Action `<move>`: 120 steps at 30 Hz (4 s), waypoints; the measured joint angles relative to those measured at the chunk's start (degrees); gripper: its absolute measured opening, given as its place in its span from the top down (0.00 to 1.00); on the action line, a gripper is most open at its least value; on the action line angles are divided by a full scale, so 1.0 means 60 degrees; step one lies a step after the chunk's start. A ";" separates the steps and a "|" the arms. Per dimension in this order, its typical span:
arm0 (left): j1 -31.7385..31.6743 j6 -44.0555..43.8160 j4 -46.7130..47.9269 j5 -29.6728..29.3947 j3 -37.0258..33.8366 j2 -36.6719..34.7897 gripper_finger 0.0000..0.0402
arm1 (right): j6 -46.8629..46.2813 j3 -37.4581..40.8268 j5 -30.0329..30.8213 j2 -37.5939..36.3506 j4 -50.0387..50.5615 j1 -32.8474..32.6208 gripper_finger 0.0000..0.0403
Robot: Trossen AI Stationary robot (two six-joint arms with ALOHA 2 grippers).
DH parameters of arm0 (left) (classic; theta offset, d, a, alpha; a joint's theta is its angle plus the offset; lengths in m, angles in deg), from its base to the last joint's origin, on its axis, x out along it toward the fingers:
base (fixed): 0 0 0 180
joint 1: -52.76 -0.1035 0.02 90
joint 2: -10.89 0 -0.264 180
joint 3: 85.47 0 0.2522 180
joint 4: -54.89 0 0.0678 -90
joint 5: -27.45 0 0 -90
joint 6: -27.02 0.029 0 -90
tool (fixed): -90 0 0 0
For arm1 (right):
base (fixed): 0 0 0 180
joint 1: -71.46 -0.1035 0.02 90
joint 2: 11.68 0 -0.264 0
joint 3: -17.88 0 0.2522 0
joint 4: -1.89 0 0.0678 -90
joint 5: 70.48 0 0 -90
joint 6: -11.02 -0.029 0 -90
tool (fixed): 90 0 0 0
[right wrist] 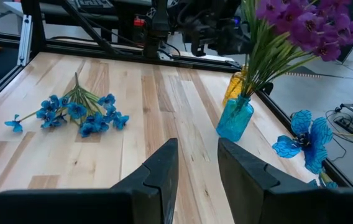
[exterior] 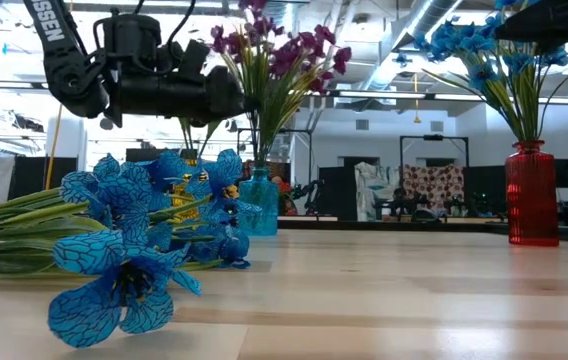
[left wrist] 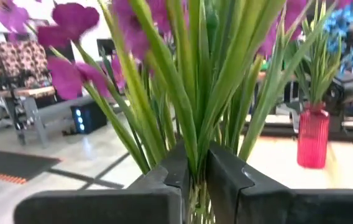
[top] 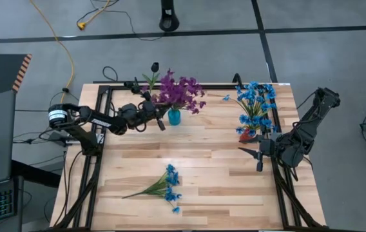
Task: Sort flowers into vase by color
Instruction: Put the violet flower into the blue vase, then put the blue flower into the red vase
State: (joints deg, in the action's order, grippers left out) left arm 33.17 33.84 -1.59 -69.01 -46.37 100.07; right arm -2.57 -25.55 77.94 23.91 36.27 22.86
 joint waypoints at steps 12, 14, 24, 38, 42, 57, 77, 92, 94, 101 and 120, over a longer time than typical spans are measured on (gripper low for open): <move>0.0004 -0.1367 0.0352 -0.0310 0.0000 0.0000 0.75 | 0.0000 0.0000 -0.0004 0.0003 0.0000 0.0000 0.66; 0.0010 -0.1543 0.0514 -0.0310 0.0000 -0.0001 0.69 | 0.0000 0.0000 -0.0004 0.0003 0.0000 0.0000 0.66; 0.0069 -0.1673 0.1062 0.0302 0.0000 -0.0004 0.40 | 0.0000 0.0000 -0.0007 0.0001 -0.0004 0.0000 0.66; 0.0095 -0.0751 0.1897 -0.0047 0.0000 -0.0254 0.33 | 0.0000 0.0000 -0.0011 0.0000 -0.0004 0.0000 0.66; 0.0222 -0.0744 0.2890 -0.0044 0.0000 -0.0781 0.33 | 0.0000 0.0000 -0.0011 0.0001 -0.0004 0.0000 0.66; 0.0903 -0.0781 0.8006 -0.0040 0.0000 -0.3899 0.33 | 0.0000 0.0000 -0.0015 0.0002 -0.0004 -0.0001 0.66; 0.1782 -0.2629 1.2384 0.0257 0.0000 -0.7182 0.33 | 0.0000 0.0000 -0.0015 0.0002 -0.0004 -0.0002 0.66; 0.6149 -0.7349 1.2261 0.0164 0.0000 -0.5508 0.33 | -0.0011 0.0000 -0.0015 0.0002 -0.0036 -0.0004 0.66; 0.6698 -0.7731 1.1696 -0.0105 0.0000 -0.5009 0.33 | -0.0011 0.0000 -0.0018 0.0001 -0.0040 -0.0004 0.66; 0.7934 -0.8080 1.0901 -0.0306 0.0842 -0.3050 0.33 | -0.0011 0.0000 -0.0018 0.0000 -0.0077 0.0000 0.66; 0.9092 -0.8263 1.5524 -0.0503 0.5289 0.1190 0.33 | -0.1334 -0.0004 -0.1271 0.0380 -0.0135 -0.0004 0.66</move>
State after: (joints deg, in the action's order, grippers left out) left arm 87.72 -15.74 91.55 -72.03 -14.63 107.21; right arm -10.57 -25.57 70.31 26.19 35.46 22.84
